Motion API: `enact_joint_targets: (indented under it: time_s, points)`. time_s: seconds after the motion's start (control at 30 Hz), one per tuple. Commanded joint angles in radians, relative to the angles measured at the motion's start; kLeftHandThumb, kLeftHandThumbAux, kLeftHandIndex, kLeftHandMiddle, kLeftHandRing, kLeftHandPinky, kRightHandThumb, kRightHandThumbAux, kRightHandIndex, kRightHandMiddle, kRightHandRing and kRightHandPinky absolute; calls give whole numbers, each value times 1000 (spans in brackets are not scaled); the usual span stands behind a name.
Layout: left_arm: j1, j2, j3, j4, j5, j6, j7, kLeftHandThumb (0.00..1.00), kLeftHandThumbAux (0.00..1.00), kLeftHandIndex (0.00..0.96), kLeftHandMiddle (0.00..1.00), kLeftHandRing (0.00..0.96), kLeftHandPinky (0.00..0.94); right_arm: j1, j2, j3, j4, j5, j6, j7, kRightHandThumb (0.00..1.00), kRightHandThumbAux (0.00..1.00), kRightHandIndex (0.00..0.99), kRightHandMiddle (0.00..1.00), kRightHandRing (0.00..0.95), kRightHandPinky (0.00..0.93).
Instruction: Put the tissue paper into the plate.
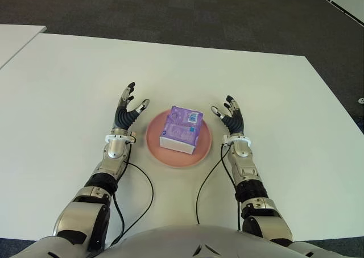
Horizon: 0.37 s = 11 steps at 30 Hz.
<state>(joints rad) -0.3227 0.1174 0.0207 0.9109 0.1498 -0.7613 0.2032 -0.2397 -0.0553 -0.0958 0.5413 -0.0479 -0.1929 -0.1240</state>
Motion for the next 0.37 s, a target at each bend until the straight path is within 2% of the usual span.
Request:
enact_joint_targets:
  time_s: [0.03,0.13,0.23,0.37]
  points:
    - [69,-27,5,-11,-44,63,-53,0,555,0,0,0,0,65,6,-5,52,7,58,-3,173,713,87,76,75,114]
    - [89,-41,9,-65,-87,119,-98,0,566,0,0,0,0,68,9,-2,46,1,62,-13,171,711,78,66,66,105]
    - [112,-60,17,-144,-142,210,-141,0,574,0,0,0,0,90,37,21,-21,-24,90,-48,174,708,69,57,59,101]
    - [153,-78,19,-270,-181,345,-159,0,578,0,0,0,0,85,25,18,0,-32,80,-56,177,694,58,45,52,95]
